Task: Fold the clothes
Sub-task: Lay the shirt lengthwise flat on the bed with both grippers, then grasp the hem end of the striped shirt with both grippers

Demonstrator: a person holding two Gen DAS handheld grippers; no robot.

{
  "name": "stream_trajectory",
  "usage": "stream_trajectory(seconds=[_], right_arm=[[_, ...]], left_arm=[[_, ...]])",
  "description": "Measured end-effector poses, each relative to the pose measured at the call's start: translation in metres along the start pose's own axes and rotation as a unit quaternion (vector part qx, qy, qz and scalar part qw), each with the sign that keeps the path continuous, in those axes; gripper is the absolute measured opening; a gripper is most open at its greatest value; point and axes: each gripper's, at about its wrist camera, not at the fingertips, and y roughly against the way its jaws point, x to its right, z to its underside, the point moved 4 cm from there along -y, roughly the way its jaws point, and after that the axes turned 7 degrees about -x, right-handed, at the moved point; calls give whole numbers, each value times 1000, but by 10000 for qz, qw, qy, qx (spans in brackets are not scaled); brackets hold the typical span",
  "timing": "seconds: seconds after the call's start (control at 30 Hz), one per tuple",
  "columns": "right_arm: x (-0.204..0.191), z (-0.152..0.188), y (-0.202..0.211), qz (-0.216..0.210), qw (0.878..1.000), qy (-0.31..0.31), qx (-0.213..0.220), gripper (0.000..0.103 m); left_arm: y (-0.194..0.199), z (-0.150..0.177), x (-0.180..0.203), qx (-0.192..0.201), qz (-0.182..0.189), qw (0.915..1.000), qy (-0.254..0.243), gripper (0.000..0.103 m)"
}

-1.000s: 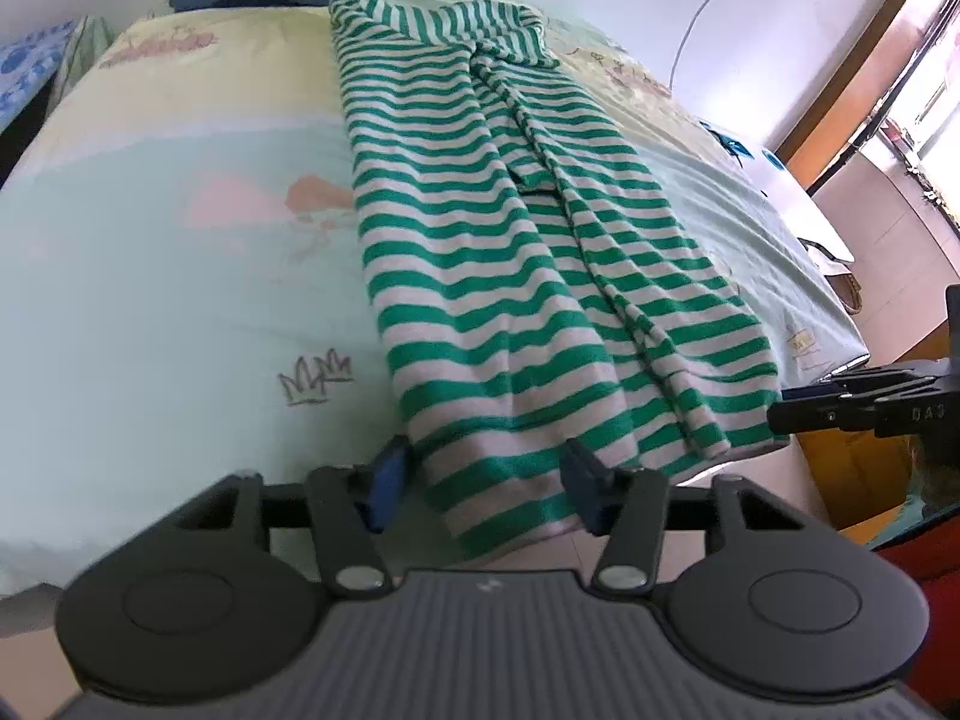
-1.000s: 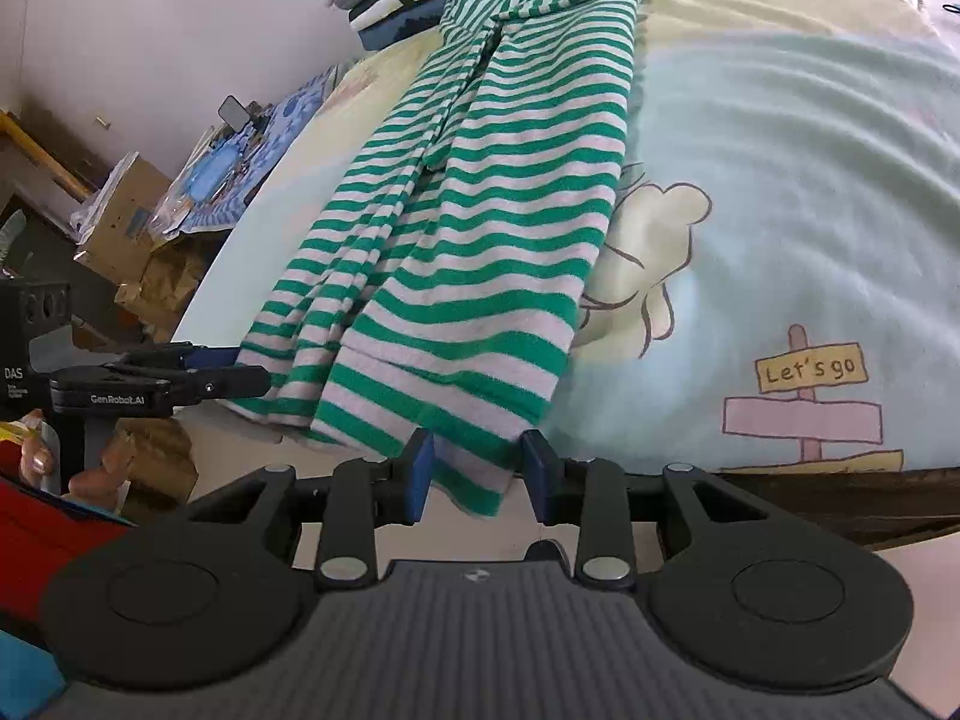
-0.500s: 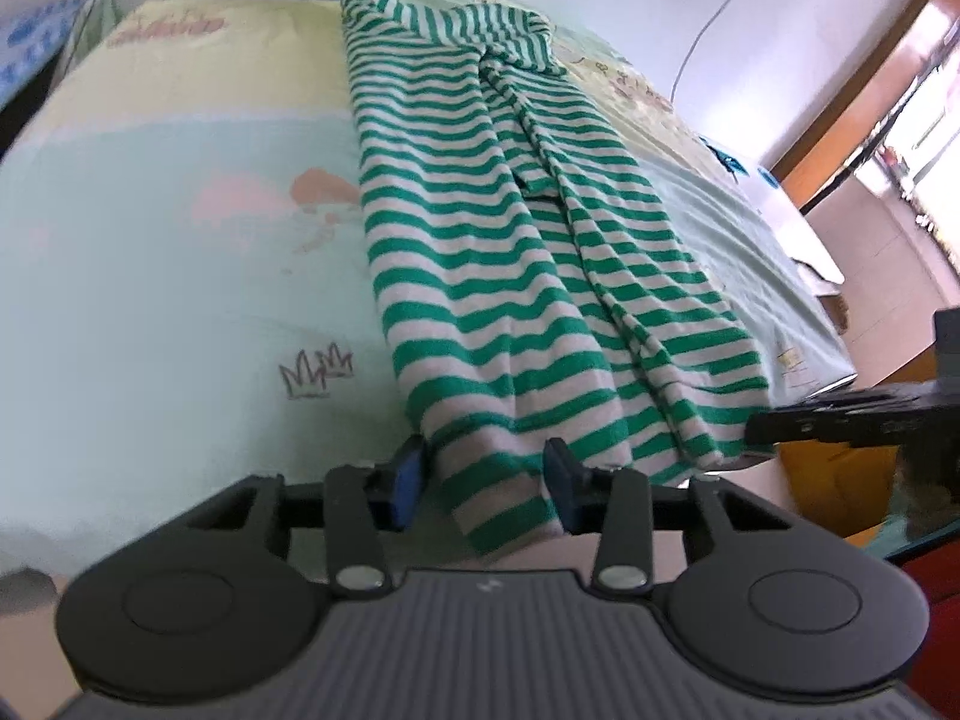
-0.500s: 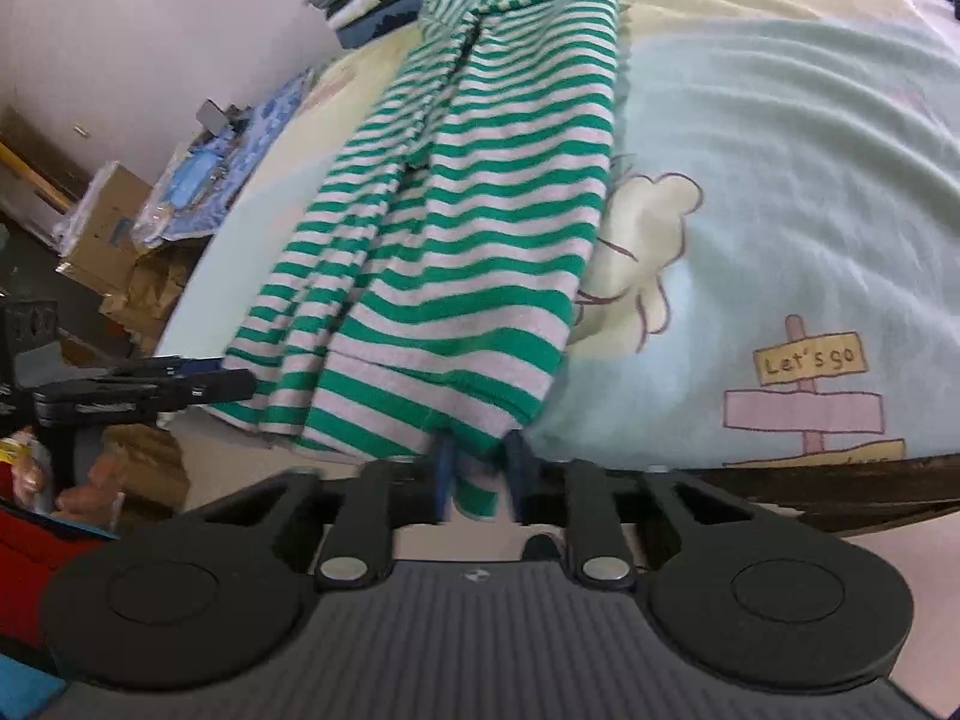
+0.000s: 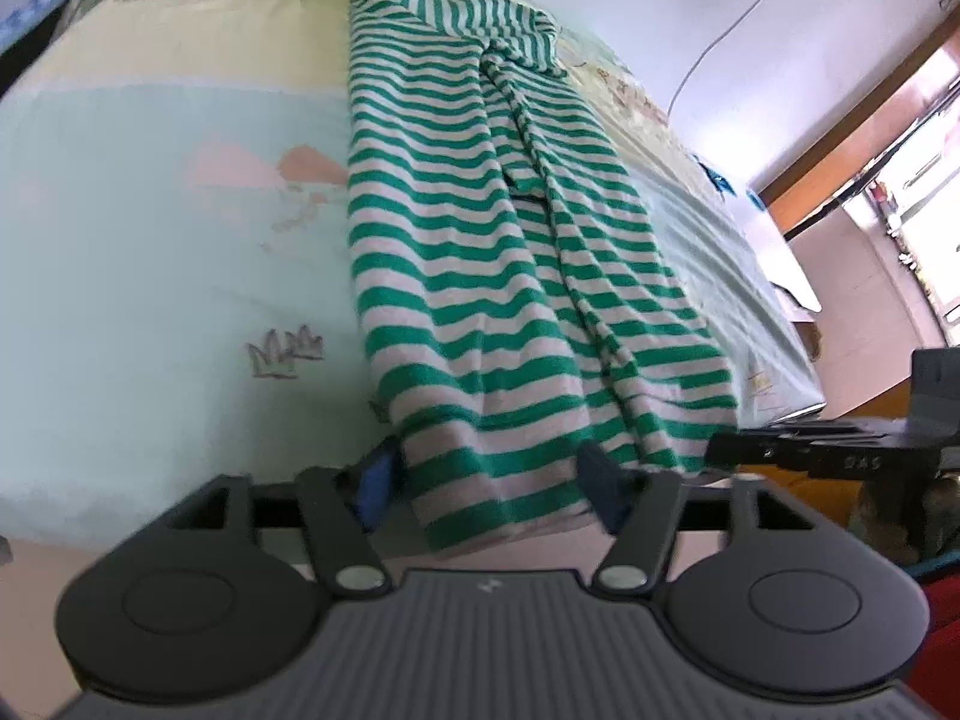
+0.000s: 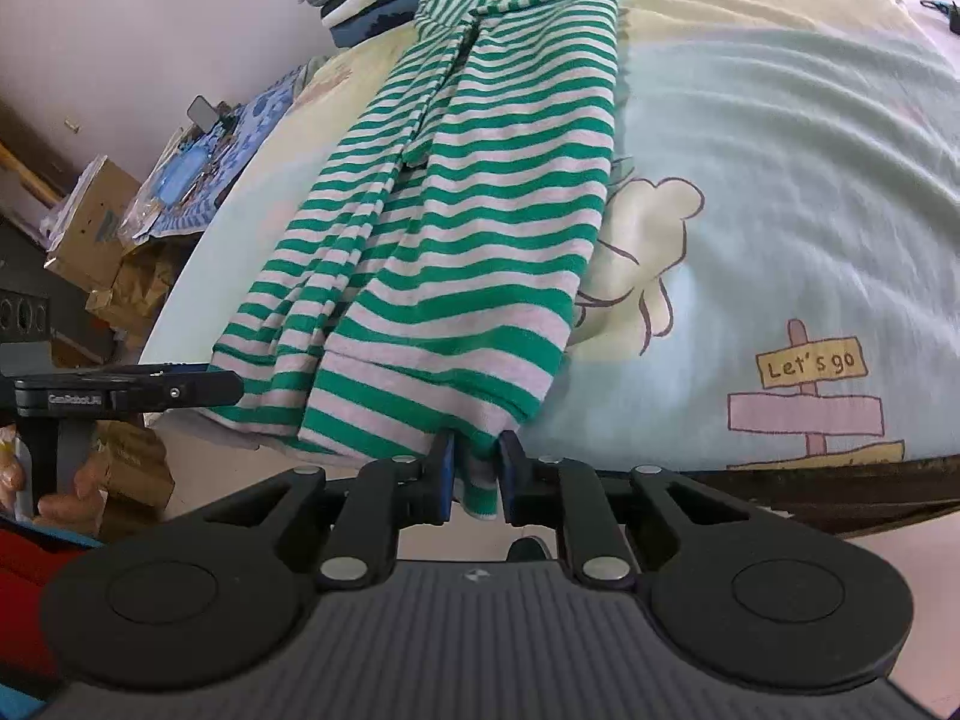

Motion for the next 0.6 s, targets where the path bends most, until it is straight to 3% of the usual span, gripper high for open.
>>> stream_trajectory(seconds=[0.2, 0.27, 0.33, 0.43, 0.5, 0.6], right_arm=[[1, -1, 1, 12, 9996, -292, -22, 21], [3, -2, 1, -116, 9987, -494, -4, 27], [3, -2, 1, -100, 9988, -486, -37, 25], [3, -3, 0, -70, 9989, -457, -90, 23], [3, -3, 0, -71, 9990, -419, -121, 23], [6, 0, -3, 44, 9987, -453, -237, 16]], left_arm=[[-7, -2, 17, -160, -344, 9990, -237, 78], [-9, -2, 18, -183, -334, 9990, -244, 83], [-11, -3, 19, -229, -247, 9991, -257, 92], [-14, -4, 20, -260, -131, 9993, -217, 98], [-14, -4, 20, -245, -109, 9995, -165, 97], [-9, -2, 18, -148, -198, 9997, -84, 81]])
